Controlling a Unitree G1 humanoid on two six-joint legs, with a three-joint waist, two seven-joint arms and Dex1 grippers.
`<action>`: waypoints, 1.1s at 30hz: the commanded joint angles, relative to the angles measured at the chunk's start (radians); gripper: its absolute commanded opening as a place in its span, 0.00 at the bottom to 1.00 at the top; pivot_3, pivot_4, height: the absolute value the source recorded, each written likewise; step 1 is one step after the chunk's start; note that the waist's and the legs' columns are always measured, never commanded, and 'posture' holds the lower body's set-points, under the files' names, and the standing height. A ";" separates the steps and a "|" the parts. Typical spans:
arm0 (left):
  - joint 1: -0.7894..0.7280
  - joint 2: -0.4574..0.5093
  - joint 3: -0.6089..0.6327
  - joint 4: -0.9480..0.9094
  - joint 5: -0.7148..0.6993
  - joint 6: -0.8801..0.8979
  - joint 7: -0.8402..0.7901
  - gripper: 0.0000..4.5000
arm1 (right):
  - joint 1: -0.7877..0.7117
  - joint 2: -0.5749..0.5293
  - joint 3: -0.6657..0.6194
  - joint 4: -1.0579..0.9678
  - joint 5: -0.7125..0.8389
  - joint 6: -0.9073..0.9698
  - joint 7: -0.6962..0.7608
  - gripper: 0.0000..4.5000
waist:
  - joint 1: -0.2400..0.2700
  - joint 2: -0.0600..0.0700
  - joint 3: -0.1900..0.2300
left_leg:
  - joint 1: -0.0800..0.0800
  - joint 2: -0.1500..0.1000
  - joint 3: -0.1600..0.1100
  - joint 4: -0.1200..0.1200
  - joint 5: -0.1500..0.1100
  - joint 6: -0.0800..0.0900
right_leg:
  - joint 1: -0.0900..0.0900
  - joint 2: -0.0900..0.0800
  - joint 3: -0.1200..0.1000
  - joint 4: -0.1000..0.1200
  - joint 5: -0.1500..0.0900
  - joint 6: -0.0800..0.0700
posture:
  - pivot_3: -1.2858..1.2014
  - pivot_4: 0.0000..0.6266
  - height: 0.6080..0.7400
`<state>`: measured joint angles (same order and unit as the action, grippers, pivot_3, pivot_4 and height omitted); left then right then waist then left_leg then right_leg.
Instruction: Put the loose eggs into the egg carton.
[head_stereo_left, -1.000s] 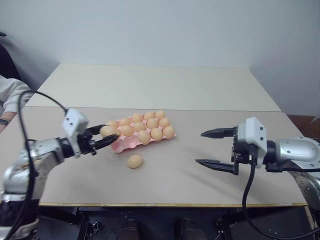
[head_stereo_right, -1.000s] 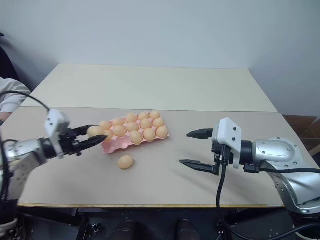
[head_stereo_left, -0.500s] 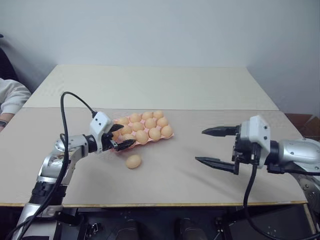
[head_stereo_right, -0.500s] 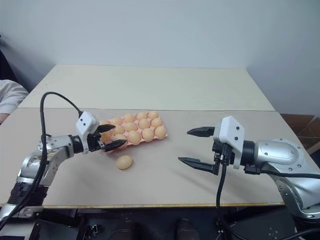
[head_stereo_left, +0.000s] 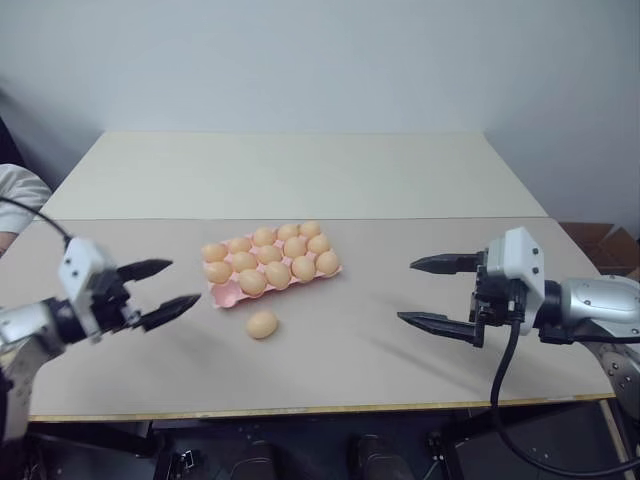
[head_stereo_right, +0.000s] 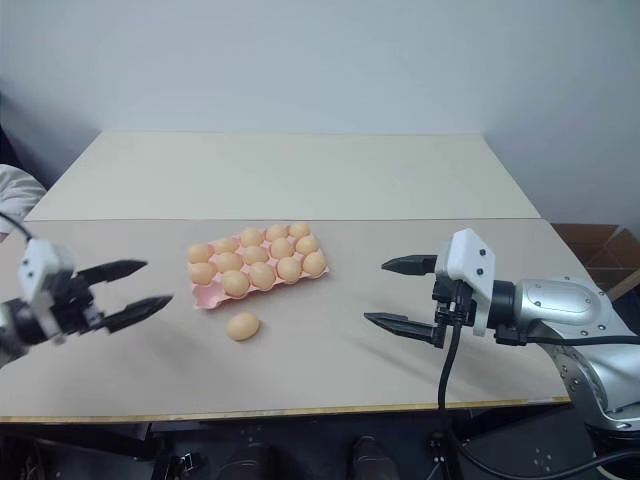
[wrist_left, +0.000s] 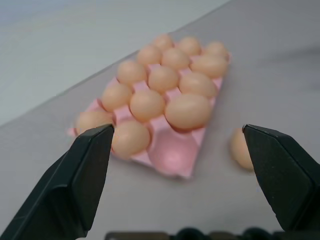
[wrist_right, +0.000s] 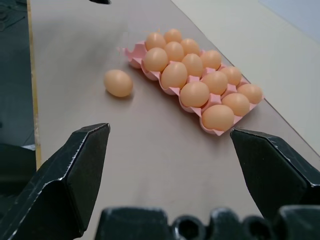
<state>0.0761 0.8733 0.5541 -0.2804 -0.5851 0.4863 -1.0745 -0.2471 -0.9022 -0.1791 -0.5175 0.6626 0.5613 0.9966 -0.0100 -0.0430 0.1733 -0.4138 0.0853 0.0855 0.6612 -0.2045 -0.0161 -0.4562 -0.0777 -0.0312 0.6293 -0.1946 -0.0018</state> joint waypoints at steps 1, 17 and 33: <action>0.104 0.010 0.138 -0.093 -0.063 0.025 -0.040 1.00 | -0.001 -0.009 -0.017 0.015 -0.013 -0.039 0.022 1.00 | 0.006 0.000 0.000 | 0.000 0.000 0.000 0.000 0.000 0.000 | 0.000 0.000 0.000 0.000 0.000 0.000 | 0.52 0.24 1.00; -0.081 -0.068 -0.284 -0.196 0.010 0.068 0.181 1.00 | -0.004 -0.003 -0.019 -0.007 -0.025 -0.030 0.000 1.00 | 0.025 0.000 0.000 | 0.000 -0.001 0.000 0.000 0.000 0.000 | 0.000 0.000 0.001 0.000 0.000 0.000 | 0.52 0.24 1.00; -0.250 -0.144 -0.636 -0.082 0.272 0.135 0.335 0.95 | 0.059 -0.014 -0.080 -0.081 0.000 -0.008 -0.062 1.00 | 0.022 0.000 0.000 | 0.000 -0.001 0.000 0.000 0.000 0.000 | 0.000 0.001 0.002 0.000 0.003 0.005 | 0.52 0.24 1.00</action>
<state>-0.1579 0.7351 -0.0838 -0.3509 -0.3235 0.6064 -0.7565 -0.1848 -0.9041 -0.2182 -0.5672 0.6445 0.5526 0.9442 0.0122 -0.0431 0.1732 -0.4138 0.0844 0.0858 0.6612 -0.2045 -0.0160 -0.4558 -0.0768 -0.0290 0.6293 -0.1916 0.0031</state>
